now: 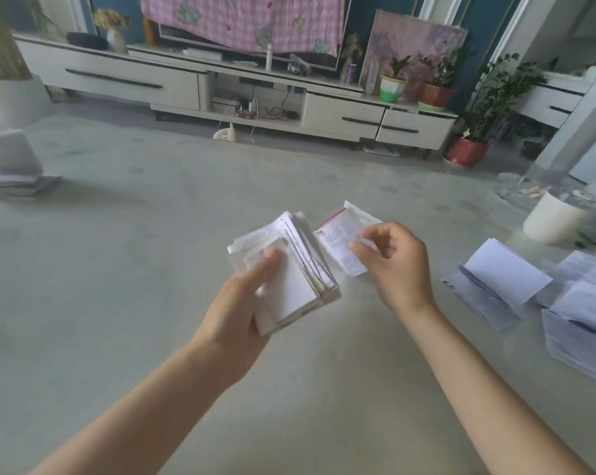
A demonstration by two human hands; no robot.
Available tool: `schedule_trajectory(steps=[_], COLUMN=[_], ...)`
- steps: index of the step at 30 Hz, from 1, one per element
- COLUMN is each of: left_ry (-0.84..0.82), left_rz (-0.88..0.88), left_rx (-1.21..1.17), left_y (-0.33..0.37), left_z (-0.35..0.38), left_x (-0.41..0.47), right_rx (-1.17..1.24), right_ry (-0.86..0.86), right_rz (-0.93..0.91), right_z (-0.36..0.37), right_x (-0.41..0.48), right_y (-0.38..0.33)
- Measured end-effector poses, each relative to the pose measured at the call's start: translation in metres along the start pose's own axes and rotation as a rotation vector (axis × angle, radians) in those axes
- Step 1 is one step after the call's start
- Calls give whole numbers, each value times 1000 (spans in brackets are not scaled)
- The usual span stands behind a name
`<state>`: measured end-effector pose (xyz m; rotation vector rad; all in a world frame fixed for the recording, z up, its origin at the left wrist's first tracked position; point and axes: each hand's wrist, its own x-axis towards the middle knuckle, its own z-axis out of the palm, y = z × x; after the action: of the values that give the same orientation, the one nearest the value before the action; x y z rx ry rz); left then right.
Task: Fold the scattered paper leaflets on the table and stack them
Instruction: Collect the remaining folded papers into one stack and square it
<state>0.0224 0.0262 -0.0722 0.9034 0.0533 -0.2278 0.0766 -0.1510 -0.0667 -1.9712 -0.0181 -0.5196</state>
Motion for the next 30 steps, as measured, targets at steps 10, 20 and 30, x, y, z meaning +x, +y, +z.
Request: schedule_trajectory(steps=[10, 20, 30], left_ry=[-154, -209, 177], left_rz=[-143, -154, -25], left_rx=[-4, 74, 114], left_y=[3, 1, -3], left_z=[5, 4, -9], left_x=[-8, -8, 4], right_rx=[268, 83, 201], right_ry=[-272, -344, -175], right_rz=[236, 278, 200], right_z=[3, -12, -35], right_x=[-54, -48, -29], right_y=[-40, -41, -35])
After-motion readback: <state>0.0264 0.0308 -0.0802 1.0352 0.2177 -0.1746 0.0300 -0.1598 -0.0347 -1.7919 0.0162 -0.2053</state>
